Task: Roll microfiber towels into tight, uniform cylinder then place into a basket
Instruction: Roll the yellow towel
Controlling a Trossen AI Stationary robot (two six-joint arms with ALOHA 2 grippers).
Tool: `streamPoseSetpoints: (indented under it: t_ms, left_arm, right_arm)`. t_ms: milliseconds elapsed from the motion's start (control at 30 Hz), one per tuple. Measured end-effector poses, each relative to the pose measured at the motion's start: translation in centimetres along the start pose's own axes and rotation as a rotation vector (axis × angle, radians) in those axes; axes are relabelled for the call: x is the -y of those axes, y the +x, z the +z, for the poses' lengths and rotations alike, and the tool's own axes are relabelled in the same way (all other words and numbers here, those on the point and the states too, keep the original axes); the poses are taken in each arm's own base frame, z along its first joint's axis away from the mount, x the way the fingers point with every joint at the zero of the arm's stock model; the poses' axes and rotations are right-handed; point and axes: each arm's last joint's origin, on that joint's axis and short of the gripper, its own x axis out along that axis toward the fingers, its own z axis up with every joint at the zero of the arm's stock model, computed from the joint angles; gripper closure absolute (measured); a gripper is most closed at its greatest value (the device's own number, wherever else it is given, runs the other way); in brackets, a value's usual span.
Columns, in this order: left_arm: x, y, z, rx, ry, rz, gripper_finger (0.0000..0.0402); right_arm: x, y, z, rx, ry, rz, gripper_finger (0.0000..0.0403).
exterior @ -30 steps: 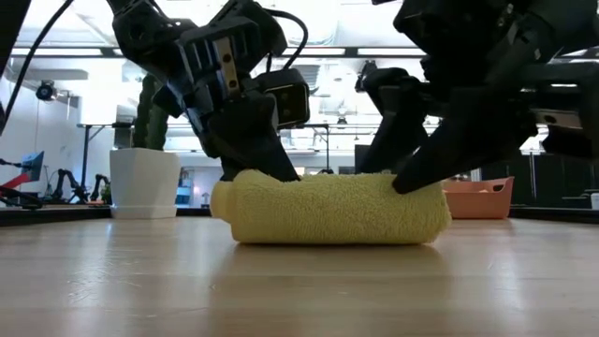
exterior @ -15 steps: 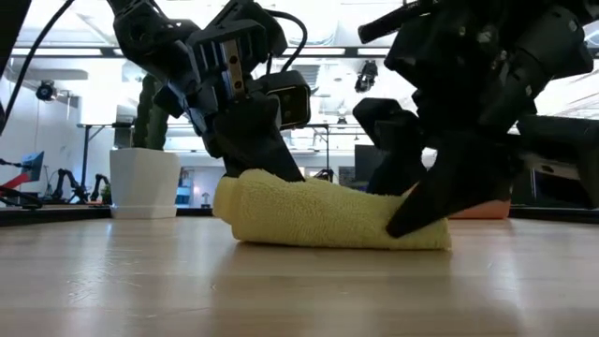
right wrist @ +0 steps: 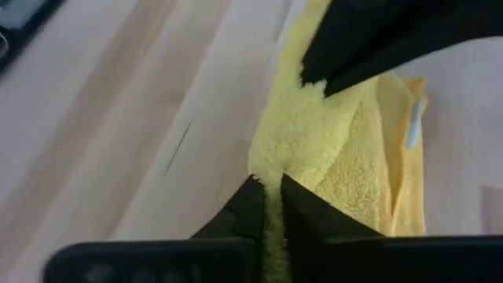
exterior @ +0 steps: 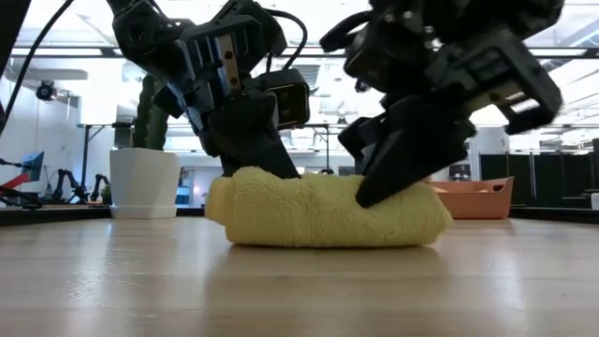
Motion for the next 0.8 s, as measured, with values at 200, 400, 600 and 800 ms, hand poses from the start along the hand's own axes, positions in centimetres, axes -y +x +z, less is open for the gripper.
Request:
streamPoseSetpoints:
  t_ms: [200,400,600,800]
  left_arm:
    - [0.1,0.0,0.0,-0.003,0.001,-0.002,0.0385]
    - [0.3,-0.1,-0.5,-0.037,-0.008,0.011,0.0356]
    - [0.5,-0.6,-1.5,-0.063,0.019,0.012,0.0314]
    - [2.0,-2.6,-1.0,-0.015,0.014,-0.015,0.0285]
  right_arm:
    - [1.9,-0.2,0.1,0.005,0.086,0.058,0.0388]
    - [3.4,-0.5,-0.3,0.003,0.162,0.174,0.0389]
    - [4.2,-0.7,-1.4,-0.025,0.214,0.232,0.0389]
    - [4.8,0.1,-2.4,-0.049,0.276,0.345,0.0390]
